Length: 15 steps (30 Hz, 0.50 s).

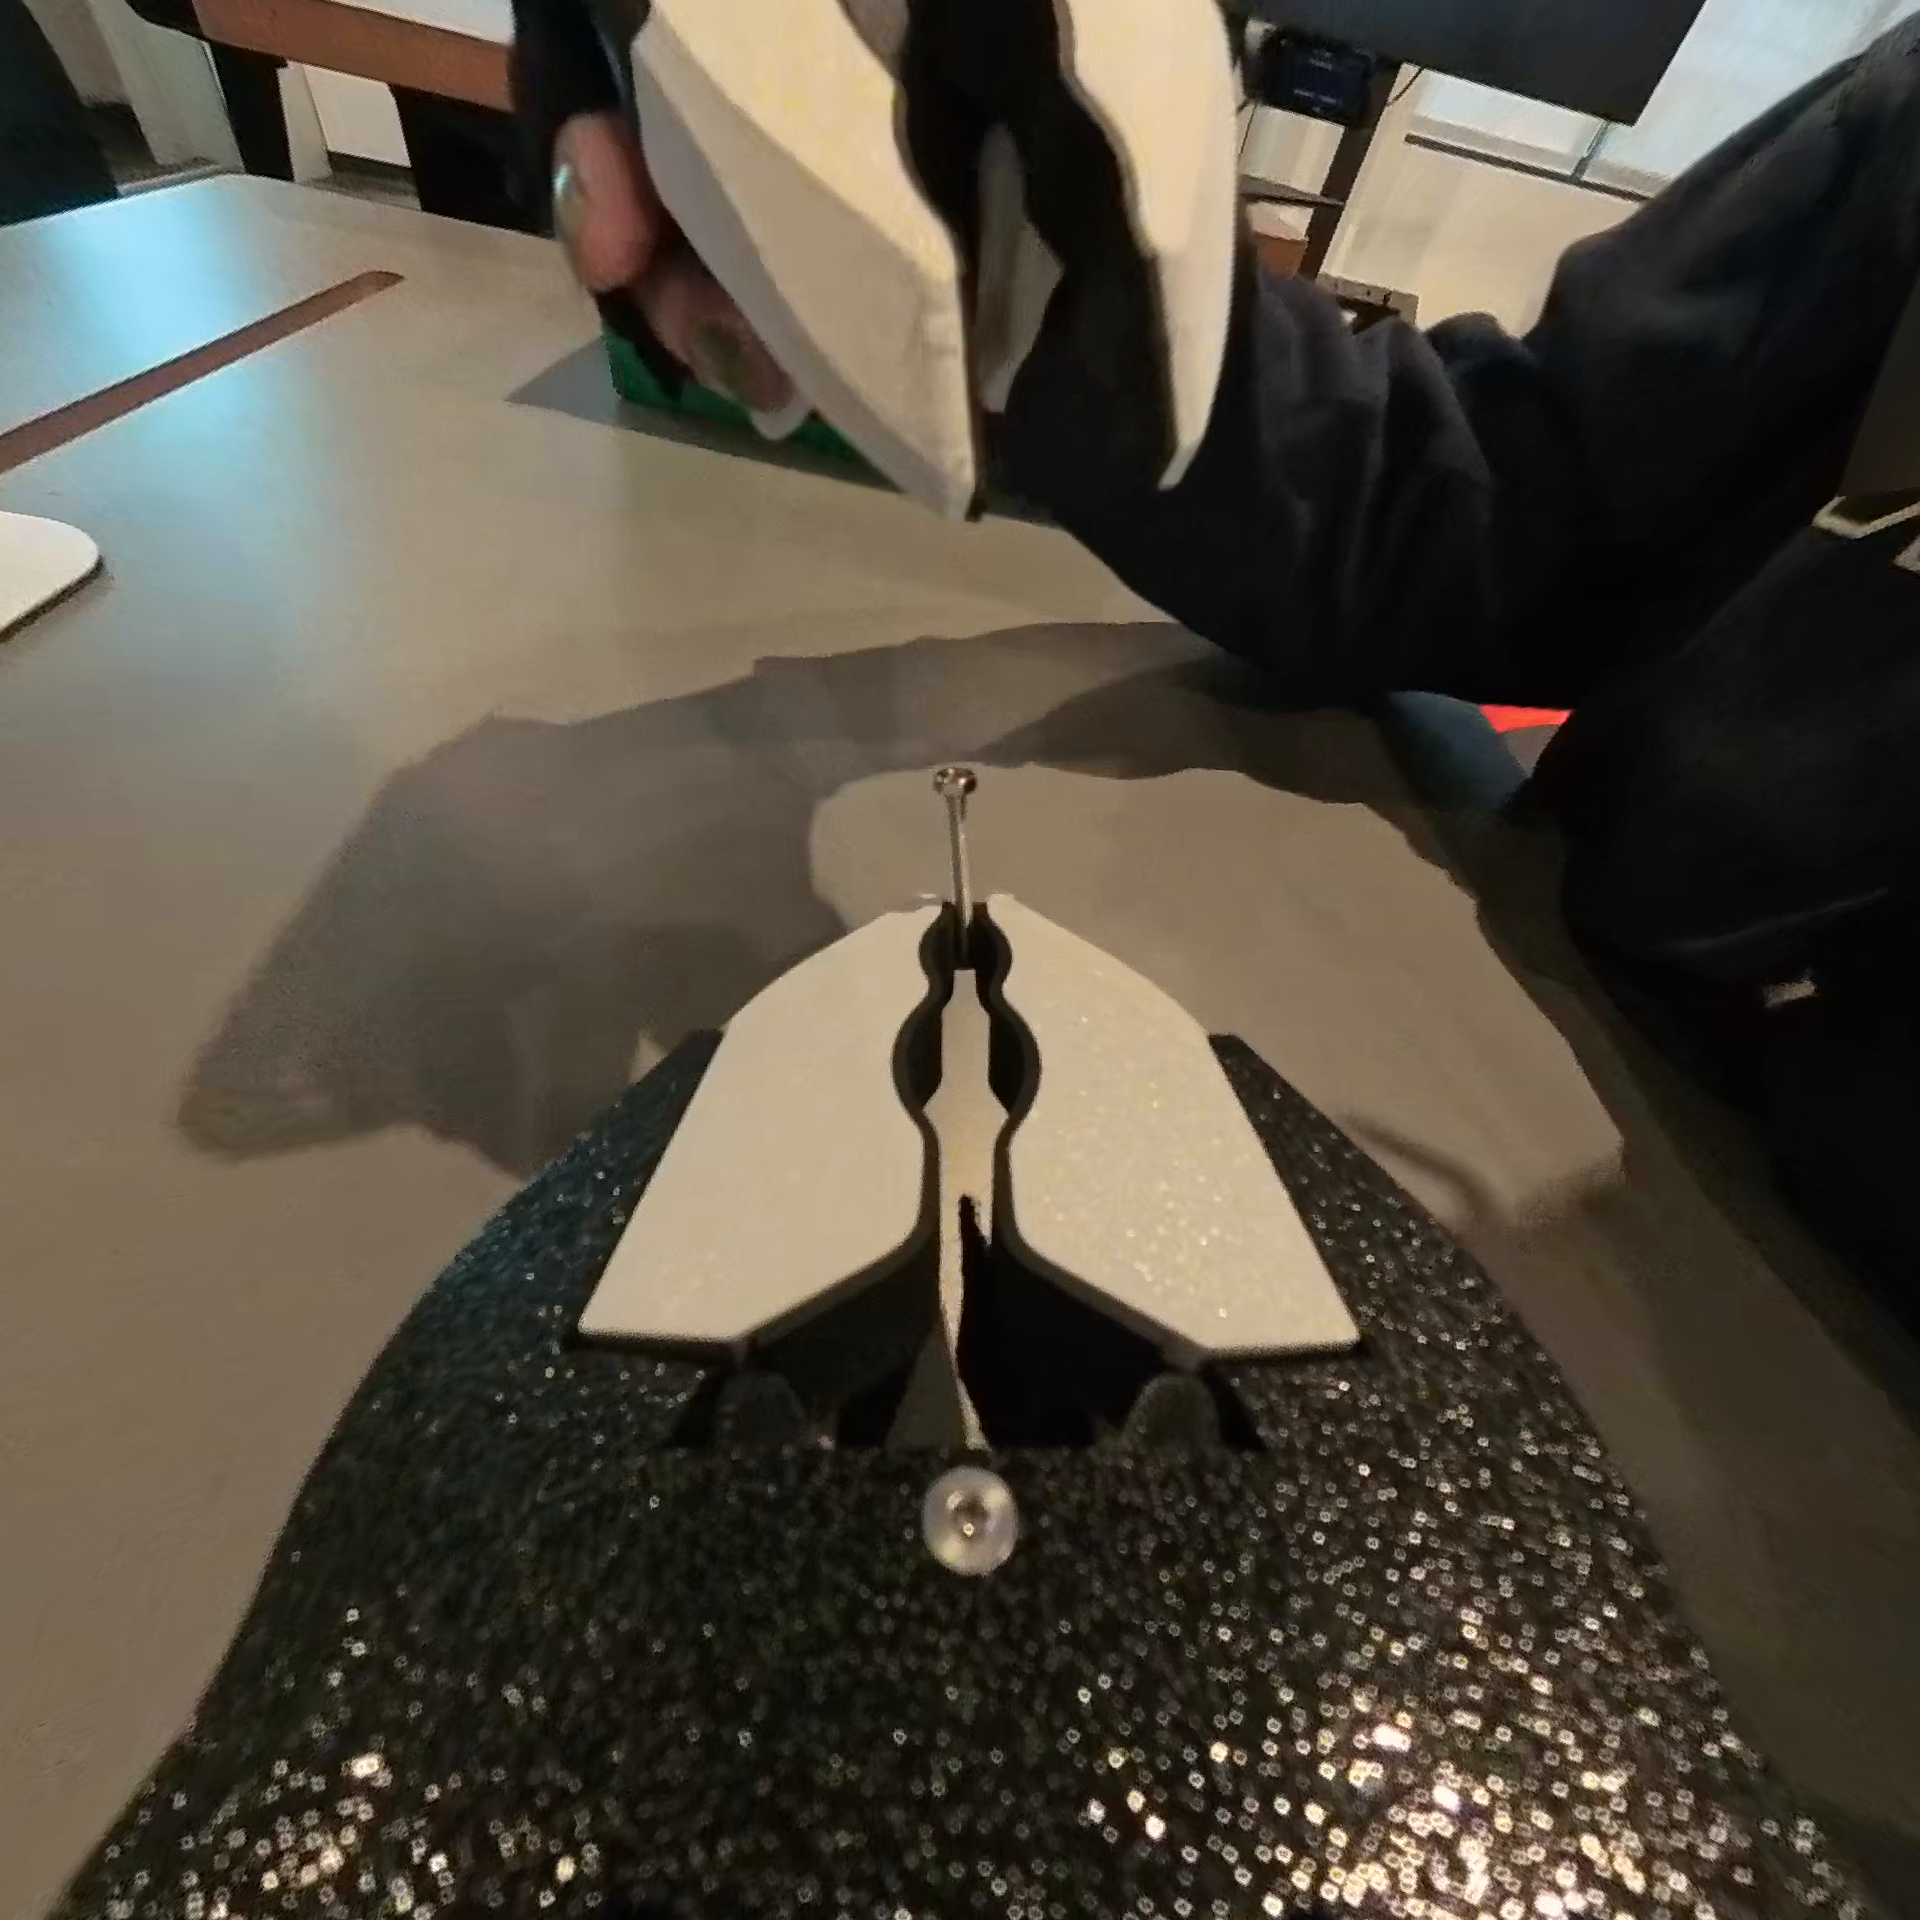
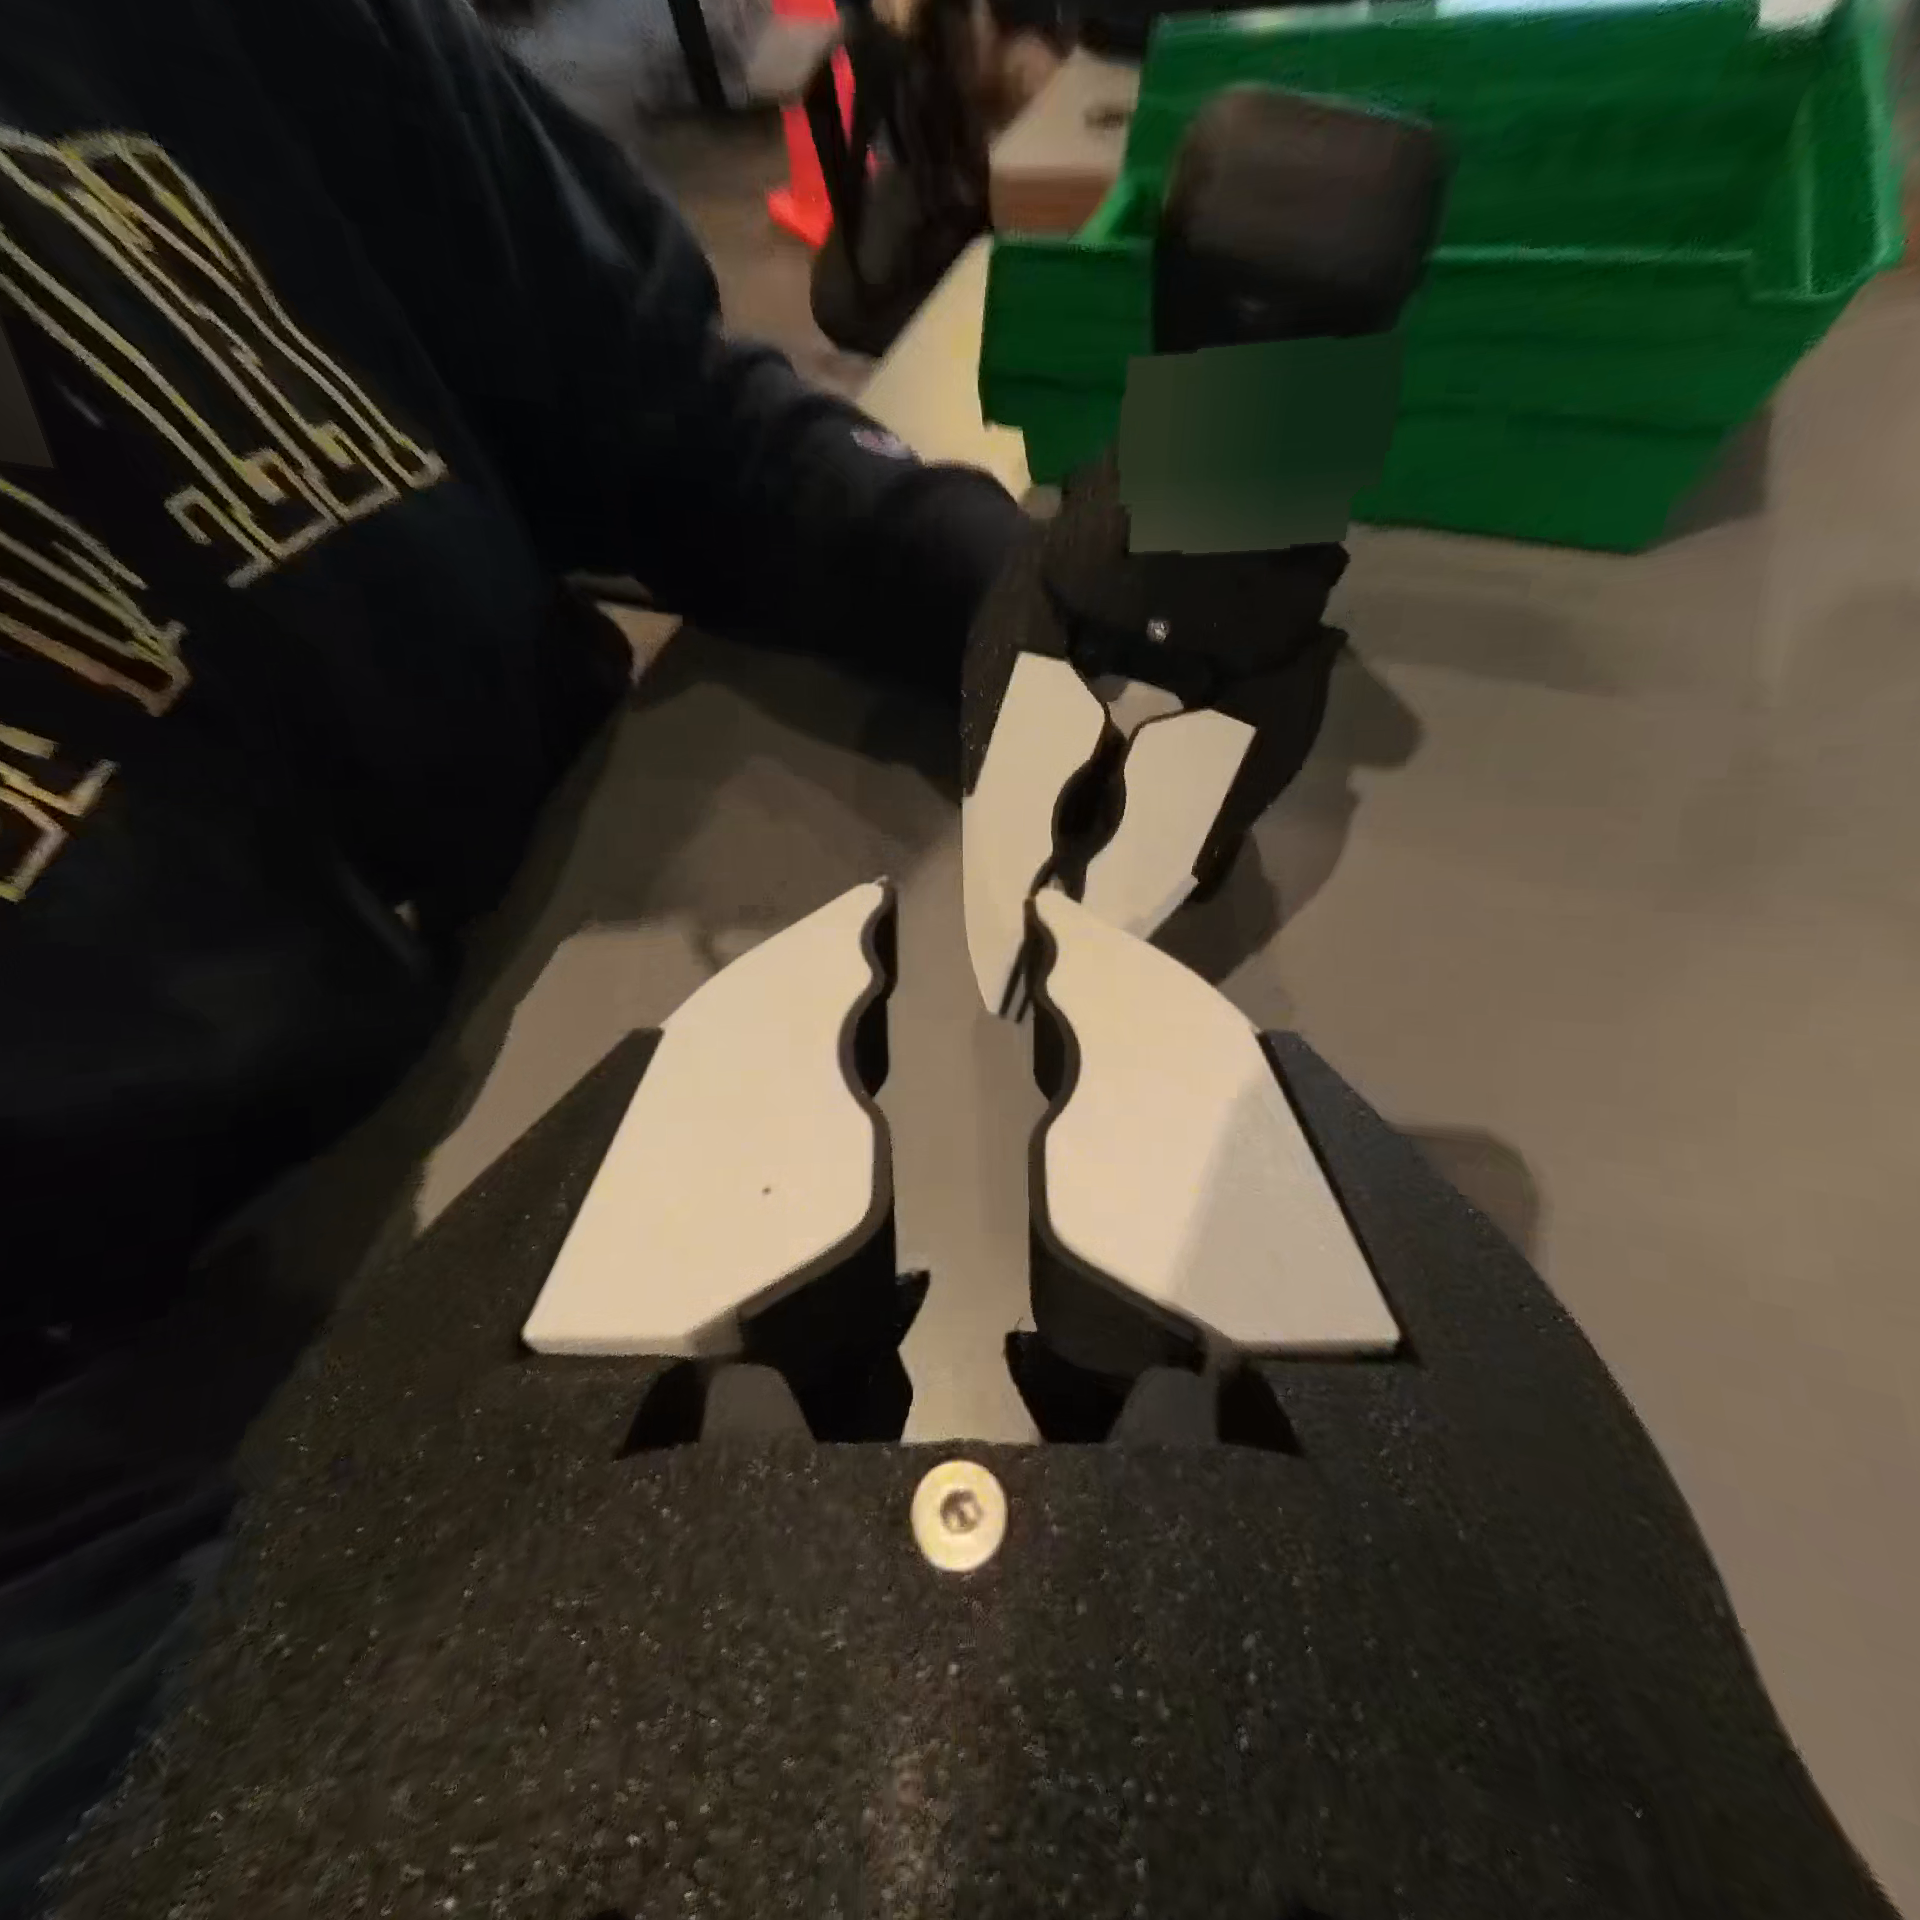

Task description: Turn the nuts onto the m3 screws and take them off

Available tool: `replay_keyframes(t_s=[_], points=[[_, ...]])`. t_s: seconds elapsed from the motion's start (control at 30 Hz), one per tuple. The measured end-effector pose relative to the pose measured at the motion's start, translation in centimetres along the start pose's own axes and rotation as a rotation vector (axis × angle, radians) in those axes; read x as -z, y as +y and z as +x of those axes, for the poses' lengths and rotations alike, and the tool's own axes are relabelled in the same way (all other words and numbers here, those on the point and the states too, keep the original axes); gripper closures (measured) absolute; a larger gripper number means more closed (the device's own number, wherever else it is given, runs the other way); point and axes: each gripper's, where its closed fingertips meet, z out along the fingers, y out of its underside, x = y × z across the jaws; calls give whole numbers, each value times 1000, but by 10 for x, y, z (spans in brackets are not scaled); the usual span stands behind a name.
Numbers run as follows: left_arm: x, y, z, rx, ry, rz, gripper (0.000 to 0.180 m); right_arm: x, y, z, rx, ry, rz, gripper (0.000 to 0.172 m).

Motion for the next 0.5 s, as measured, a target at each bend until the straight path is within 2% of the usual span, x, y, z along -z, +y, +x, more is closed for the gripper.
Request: replay_keyframes(t_s=[0.17, 0.23, 0.5], points=[[-2, 3, 2, -8, 5, -24, 178, -15, -1, 2, 127, 93, -120, 154], [-4, 6, 3, -15, 9, -47, 178, -17, 9, 6, 133, 126, -207, 154], [-6, 8, 6, -14, 34, -68, 178, -20, 27, 5, 147, 151, -376, 154]])
